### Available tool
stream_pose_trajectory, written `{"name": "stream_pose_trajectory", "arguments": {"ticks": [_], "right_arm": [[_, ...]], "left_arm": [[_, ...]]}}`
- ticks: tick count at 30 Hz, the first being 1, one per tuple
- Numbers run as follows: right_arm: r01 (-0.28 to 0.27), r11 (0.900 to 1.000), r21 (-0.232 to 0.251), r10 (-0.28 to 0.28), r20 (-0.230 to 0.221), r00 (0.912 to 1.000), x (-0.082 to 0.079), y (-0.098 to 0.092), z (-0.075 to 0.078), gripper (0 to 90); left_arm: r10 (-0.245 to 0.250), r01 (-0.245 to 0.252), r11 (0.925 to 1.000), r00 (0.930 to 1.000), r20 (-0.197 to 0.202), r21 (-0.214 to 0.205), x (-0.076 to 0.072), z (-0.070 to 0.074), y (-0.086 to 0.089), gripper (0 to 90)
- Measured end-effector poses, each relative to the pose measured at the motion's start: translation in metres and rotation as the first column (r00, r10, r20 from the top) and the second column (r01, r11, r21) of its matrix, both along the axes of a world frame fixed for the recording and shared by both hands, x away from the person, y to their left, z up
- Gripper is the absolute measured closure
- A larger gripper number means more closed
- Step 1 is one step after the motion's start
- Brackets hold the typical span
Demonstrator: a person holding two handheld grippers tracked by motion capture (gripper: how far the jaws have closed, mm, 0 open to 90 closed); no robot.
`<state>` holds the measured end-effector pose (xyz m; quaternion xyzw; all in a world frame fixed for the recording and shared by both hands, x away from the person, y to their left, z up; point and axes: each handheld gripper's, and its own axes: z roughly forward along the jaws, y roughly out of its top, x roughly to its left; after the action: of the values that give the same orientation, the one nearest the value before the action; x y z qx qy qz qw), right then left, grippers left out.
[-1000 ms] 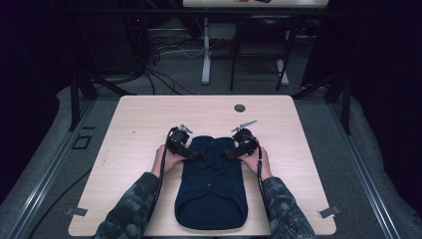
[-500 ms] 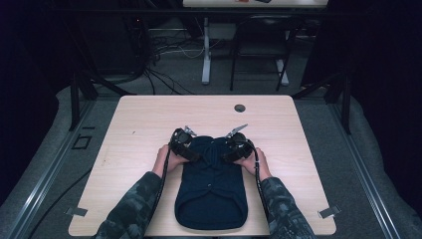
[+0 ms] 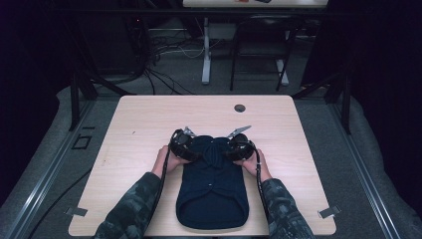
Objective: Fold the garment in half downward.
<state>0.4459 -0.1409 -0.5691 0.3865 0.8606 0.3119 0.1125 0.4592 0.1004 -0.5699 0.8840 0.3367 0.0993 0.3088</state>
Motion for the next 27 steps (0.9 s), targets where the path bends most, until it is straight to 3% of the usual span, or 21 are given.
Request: {"name": "stream_pose_trajectory", "arguments": {"ticks": [7,11,14,18,23,27], "right_arm": [[-0.001,1.0000,0.006,0.001,0.017,0.9999,-0.004,0.001,-0.001,65.4],[-0.008,0.9998,-0.017,0.009,0.040,0.9992,-0.006,0.003,0.000,66.6],[0.014,0.9999,-0.001,-0.013,0.069,0.9975,-0.010,0.003,-0.002,67.2],[0.016,0.9999,-0.006,-0.015,0.104,0.9945,-0.015,0.001,0.000,69.2],[0.002,0.9999,-0.014,0.000,0.122,0.9926,-0.018,-0.001,0.006,69.7],[-0.008,0.9996,-0.026,0.012,0.155,0.9878,-0.022,0.000,0.012,70.1]], "left_arm": [[-0.020,0.020,0.9996,0.9997,0.013,-0.019,-0.002,-0.001,0.001,42.7],[-0.028,0.028,0.9990,0.9995,0.013,-0.036,-0.004,-0.001,0.003,48.1],[-0.024,0.024,0.9989,0.9997,0.011,-0.039,-0.005,0.000,0.003,56.4],[-0.013,0.015,0.9994,0.9985,0.053,-0.030,-0.009,0.001,0.001,67.7],[-0.015,0.018,0.9990,0.9971,0.074,-0.041,-0.011,0.004,0.002,71.5],[-0.022,0.026,0.9974,0.9977,0.064,-0.068,-0.012,0.010,0.006,72.5]]}}
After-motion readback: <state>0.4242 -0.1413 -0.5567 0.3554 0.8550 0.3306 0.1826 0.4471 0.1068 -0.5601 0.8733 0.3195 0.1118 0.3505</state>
